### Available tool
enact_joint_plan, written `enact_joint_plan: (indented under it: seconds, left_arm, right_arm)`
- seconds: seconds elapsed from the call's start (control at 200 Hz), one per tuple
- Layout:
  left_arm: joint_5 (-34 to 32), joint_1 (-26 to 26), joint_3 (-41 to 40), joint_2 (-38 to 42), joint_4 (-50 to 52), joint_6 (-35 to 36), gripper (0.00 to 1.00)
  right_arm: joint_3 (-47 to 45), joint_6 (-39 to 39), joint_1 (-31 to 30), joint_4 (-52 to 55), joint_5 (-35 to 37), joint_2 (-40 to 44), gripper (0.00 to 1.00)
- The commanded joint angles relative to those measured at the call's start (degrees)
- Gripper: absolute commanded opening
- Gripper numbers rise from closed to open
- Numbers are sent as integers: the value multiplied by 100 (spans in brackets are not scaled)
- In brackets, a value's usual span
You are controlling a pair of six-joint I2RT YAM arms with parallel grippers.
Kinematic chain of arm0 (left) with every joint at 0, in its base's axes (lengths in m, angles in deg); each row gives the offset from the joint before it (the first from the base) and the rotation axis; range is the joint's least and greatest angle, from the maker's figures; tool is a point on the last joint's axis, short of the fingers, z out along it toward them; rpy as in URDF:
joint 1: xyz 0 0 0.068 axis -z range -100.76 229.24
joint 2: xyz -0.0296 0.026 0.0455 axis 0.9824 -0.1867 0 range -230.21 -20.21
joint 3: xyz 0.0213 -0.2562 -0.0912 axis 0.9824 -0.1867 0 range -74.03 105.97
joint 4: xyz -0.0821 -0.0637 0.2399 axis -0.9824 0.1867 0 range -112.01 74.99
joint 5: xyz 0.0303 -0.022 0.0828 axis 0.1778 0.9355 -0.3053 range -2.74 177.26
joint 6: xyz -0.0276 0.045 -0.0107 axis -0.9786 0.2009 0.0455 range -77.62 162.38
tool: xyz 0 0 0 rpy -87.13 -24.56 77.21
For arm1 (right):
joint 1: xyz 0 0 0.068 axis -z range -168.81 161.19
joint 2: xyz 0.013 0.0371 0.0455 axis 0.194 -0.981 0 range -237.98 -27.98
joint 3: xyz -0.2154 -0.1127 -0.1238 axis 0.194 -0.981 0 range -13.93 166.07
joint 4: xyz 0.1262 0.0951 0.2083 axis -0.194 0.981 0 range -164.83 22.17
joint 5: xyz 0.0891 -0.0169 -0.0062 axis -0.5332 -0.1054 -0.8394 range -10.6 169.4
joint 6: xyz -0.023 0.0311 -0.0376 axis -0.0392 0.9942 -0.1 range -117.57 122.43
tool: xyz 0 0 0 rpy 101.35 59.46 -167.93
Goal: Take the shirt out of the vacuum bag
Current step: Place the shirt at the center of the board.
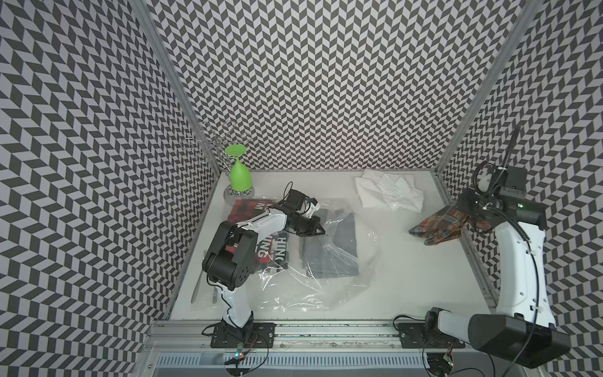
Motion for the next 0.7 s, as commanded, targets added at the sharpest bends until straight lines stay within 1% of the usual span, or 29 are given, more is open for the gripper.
enact_joint_plan:
  seconds: [0.0,0.15,0.35,0.476,0.606,0.696]
  left_arm:
    - [-131,-71,-70,-103,92,131,0]
    - [-131,-69,-63,-170,70,159,0]
    - [-114,-69,-28,-237,43,188,0]
    - [-71,-70,-28,-321,31,215,0]
    - [-39,-70,-26,-348,12,257,0]
    - [-1,-78,-26,-375,9,297,0]
  right_arm:
    - [423,-532,402,459,308,188,0]
    - [851,-874,857,1130,755,184,0]
    - [1487,-1170,1341,1778,1612,239,0]
    - [1721,-1216,1471,1954,2096,283,0]
    - [1939,-1308,1564,2146,2756,328,0]
    - [2098,-1329,1631,2205,2937,303,0]
